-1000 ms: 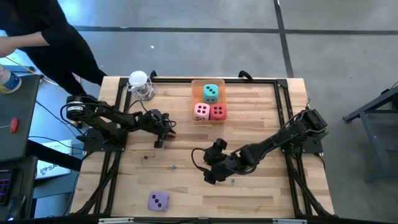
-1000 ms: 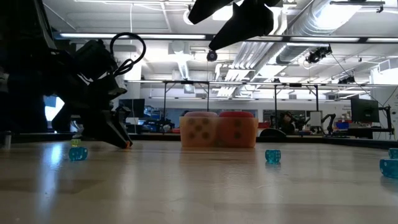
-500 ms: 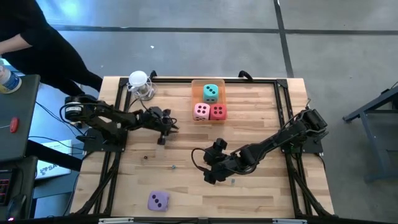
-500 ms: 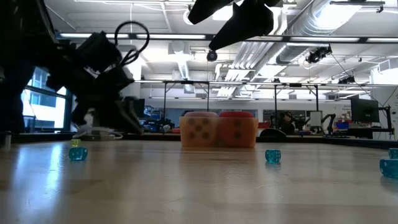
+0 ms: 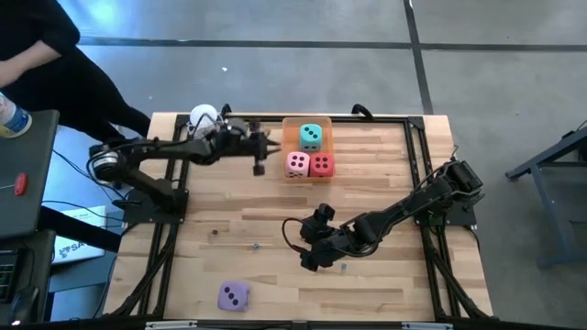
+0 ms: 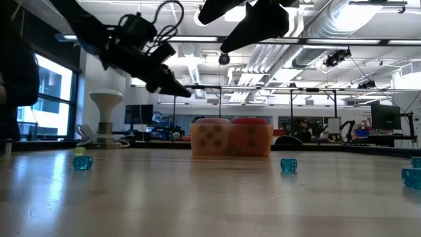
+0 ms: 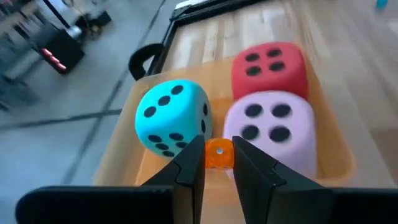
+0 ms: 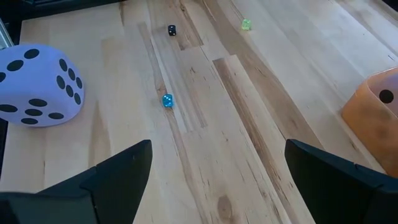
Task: Pick & Place Dice
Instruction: Put the orange die into the orange bin, then put the blue die into the orange bin
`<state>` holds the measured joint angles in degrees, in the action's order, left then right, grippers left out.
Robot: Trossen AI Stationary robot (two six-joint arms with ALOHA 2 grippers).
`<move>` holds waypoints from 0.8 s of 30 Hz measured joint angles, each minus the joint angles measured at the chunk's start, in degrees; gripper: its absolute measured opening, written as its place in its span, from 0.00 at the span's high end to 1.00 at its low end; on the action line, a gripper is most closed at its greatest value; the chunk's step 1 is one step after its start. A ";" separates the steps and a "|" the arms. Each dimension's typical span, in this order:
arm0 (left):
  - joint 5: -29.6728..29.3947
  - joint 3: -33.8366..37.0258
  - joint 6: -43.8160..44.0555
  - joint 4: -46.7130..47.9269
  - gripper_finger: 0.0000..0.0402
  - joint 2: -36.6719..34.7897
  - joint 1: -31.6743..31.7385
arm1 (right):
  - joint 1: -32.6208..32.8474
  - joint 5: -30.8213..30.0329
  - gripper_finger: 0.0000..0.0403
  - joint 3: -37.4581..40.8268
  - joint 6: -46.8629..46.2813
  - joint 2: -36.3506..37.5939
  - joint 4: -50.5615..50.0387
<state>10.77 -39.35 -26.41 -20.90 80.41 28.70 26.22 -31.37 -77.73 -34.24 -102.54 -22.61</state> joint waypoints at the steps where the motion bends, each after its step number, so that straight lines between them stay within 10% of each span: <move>1: 2.25 -1.16 1.88 0.10 0.84 1.00 1.21 | 0.00 0.02 0.11 0.00 0.00 0.00 0.00; 13: 3.31 -11.88 5.96 -1.62 0.82 16.97 2.63 | 0.00 0.01 0.11 0.00 0.00 0.00 0.16; 24: 4.17 -12.40 9.92 -2.98 0.48 17.70 3.19 | 0.00 0.02 0.11 0.00 0.11 0.00 0.22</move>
<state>14.94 -51.75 -16.49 -23.88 98.12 31.89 26.22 -31.35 -77.73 -34.13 -102.54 -22.39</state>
